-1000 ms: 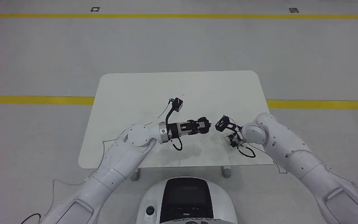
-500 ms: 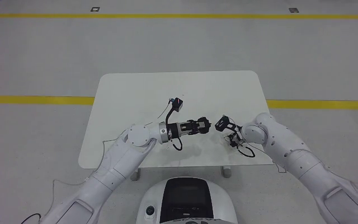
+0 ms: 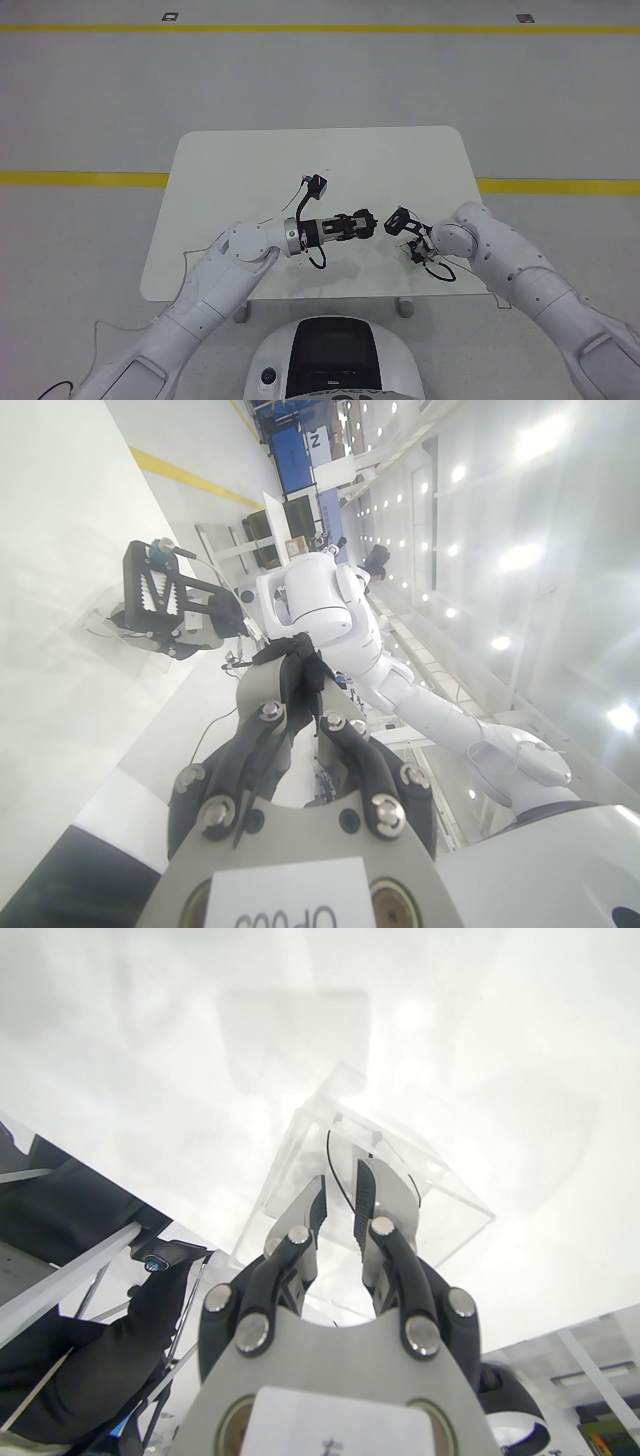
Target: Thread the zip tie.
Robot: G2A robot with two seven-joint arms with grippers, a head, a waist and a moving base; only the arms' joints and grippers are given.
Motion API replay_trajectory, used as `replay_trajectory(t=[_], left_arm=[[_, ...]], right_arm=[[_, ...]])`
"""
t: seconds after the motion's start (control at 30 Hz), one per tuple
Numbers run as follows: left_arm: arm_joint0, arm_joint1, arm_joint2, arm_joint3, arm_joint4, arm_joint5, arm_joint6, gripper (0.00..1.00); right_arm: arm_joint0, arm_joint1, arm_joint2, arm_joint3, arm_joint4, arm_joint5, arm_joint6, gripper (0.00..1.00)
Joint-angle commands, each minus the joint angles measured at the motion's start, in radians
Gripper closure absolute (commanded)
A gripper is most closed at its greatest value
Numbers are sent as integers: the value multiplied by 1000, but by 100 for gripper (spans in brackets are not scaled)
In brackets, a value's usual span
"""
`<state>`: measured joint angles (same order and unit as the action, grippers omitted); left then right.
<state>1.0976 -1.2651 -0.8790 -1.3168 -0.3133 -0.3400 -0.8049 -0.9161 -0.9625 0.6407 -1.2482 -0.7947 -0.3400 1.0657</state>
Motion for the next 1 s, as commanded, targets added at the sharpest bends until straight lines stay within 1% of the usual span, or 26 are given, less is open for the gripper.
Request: replay_trajectory(t=[0.0,0.13,0.4,0.63,0.77,0.97], left_arm=[[0,0,0,0,0,0,0,100],[0,0,0,0,0,0,0,100],[0,0,0,0,0,0,0,100],[0,0,0,0,0,0,0,100],[0,0,0,0,0,0,0,100],[0,0,0,0,0,0,0,100]], right_arm=[[0,0,0,0,0,0,-2,87],[-1,0,-1,-3,-3,0,-3,100],[-10,7,11,-20,-8,0,-4,100],[-30,22,33,-58,-15,0,-5,100],[-48,35,56,-89,-15,0,-8,100],[-88,66,106,-142,4,0,-32,100]])
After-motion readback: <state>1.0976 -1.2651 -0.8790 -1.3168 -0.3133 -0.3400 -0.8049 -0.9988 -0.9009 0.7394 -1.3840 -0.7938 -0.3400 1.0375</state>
